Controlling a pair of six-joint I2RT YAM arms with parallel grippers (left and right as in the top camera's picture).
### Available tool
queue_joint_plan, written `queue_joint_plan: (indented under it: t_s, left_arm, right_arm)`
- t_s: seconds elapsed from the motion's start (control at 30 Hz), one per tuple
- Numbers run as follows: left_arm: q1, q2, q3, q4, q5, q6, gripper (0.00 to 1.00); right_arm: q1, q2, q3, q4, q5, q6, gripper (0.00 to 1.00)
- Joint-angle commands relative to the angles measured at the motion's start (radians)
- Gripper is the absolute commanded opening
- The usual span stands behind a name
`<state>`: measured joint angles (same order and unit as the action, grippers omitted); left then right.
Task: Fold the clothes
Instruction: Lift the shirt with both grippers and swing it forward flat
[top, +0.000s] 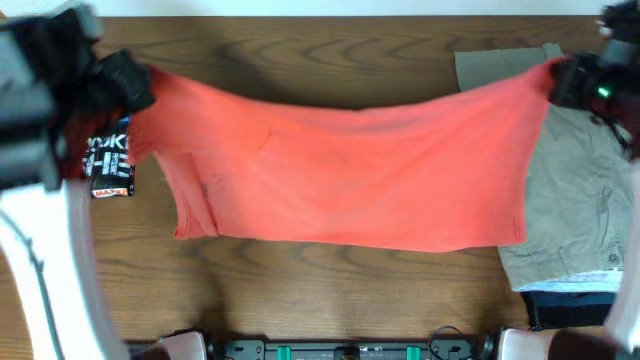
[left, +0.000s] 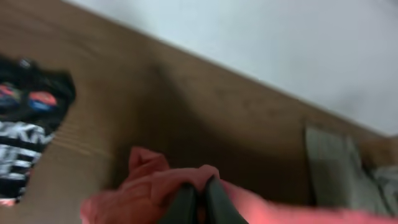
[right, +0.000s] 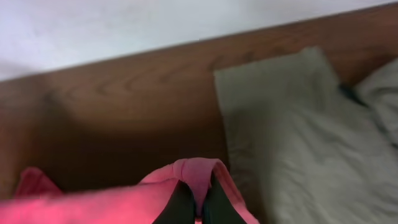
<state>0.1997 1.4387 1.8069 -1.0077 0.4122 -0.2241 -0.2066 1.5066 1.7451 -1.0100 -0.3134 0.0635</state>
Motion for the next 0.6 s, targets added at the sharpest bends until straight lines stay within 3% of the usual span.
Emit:
queue_joint_plan:
  t_s: [0.0,0.2,0.33,0.43,0.57]
  left_arm:
    - [-0.014,0.119,0.011,0.069,0.002,0.032,0.06]
    - [-0.014,0.278,0.018,0.441,0.003,-0.048,0.06]
    - [0.005,0.285,0.06,0.729,0.003,-0.196,0.06]
    - [0.043,0.285,0.157,0.882,0.004,-0.353,0.06]
    - [0.083,0.285,0.291,0.867,0.063,-0.366,0.06]
  right_arm:
    - [0.061,0.095,0.003,0.069,-0.019,-0.035,0.01]
    - [0.109,0.204,0.003,0.494,-0.016,0.14,0.01]
    - [0.105,0.193,0.037,0.783,-0.013,0.259,0.01]
    - [0.093,0.187,0.136,0.801,0.04,0.265,0.01]
    - [0.082,0.187,0.255,0.652,0.136,0.212,0.01]
